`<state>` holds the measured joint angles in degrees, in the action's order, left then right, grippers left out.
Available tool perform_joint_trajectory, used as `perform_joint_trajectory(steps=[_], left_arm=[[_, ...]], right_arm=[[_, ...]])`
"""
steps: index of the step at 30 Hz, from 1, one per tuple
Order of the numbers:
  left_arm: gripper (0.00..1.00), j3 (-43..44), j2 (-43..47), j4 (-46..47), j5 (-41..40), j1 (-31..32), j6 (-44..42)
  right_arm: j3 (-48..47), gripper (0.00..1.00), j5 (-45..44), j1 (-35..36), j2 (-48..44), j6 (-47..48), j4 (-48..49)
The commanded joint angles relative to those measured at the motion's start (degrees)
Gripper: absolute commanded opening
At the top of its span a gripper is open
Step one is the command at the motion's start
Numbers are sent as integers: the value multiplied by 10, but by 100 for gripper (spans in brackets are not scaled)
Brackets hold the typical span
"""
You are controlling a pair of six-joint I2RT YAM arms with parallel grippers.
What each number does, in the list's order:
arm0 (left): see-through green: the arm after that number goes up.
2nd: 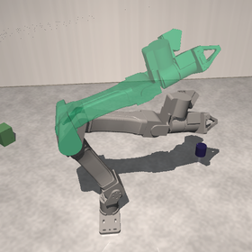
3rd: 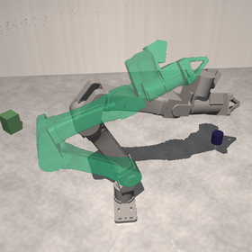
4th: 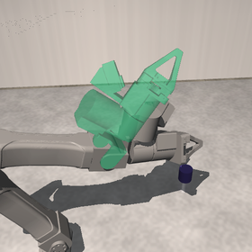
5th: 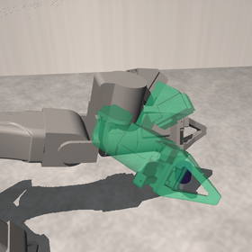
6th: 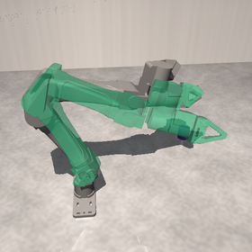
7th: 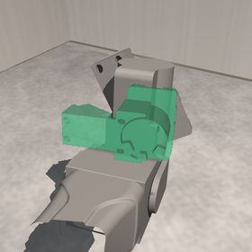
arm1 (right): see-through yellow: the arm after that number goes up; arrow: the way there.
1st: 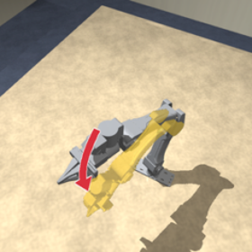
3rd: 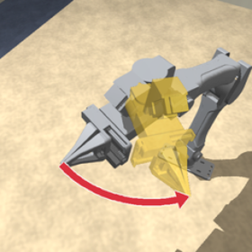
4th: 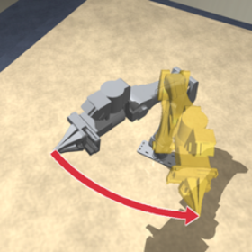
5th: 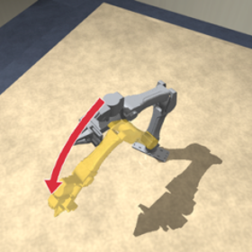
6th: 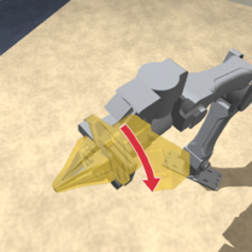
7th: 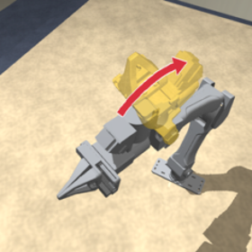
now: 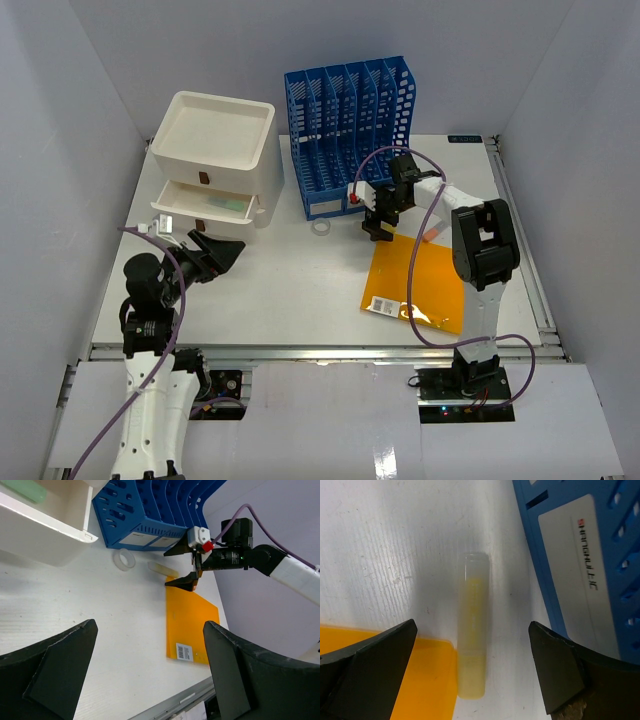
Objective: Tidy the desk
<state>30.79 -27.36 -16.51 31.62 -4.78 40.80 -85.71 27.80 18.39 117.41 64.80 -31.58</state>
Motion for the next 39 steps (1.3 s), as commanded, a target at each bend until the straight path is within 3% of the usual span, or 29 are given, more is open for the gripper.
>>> perform_joint_trajectory(steps=[1, 9, 10, 12, 16, 22, 27, 28, 31, 34, 39], left_arm=[[98, -4, 6, 2, 37, -1, 17], [98, -17, 18, 2, 67, -1, 53], [98, -18, 22, 2, 70, -1, 56], [98, -22, 28, 2, 73, -1, 63], [98, -26, 40, -6, 77, -1, 74], [98, -12, 53, -57, 37, -1, 56], [98, 8, 57, -102, -12, -1, 55], [98, 18, 60, -117, -35, -1, 58], [98, 53, 70, -166, -126, -1, 69], [98, 84, 77, -233, -241, -1, 93], [98, 121, 95, -284, -299, -1, 96]], right_arm=[[-6, 97, -16, 2, 16, 4, 2], [-10, 75, -17, 2, 37, 11, -1], [-11, 71, -16, 2, 39, 12, -5], [-11, 53, -14, 2, 42, 14, -11], [0, 35, 0, 2, 34, 27, -22], [-18, 21, 35, 19, -11, 21, -83], [-69, 15, 54, 114, -75, 3, -164], [-96, 10, 59, 139, -82, -12, -187], [-177, 8, 65, 232, -77, -69, -205], [-269, 10, 45, 303, -38, -139, -198], [-487, 16, -14, 386, 81, -257, -112]])
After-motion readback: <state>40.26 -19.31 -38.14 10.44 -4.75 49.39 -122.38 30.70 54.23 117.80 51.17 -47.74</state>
